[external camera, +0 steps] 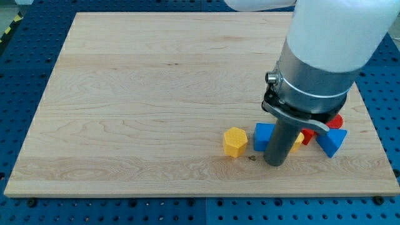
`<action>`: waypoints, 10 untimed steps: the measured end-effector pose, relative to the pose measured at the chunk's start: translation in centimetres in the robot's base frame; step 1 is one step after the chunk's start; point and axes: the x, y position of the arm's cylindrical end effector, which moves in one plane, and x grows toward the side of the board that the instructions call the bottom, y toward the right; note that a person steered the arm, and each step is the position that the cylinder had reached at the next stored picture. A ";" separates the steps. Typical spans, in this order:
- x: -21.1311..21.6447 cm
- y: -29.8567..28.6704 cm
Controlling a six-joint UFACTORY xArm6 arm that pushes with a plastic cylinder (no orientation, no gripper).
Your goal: Separate the blue cube and yellow hexagon from the group of blocks
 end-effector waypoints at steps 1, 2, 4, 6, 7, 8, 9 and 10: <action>-3.0 -0.2; -6.8 -0.3; -10.5 -4.9; -10.3 -10.7; -11.9 -13.9; -11.5 -16.5; -11.4 -20.1; -13.2 -20.8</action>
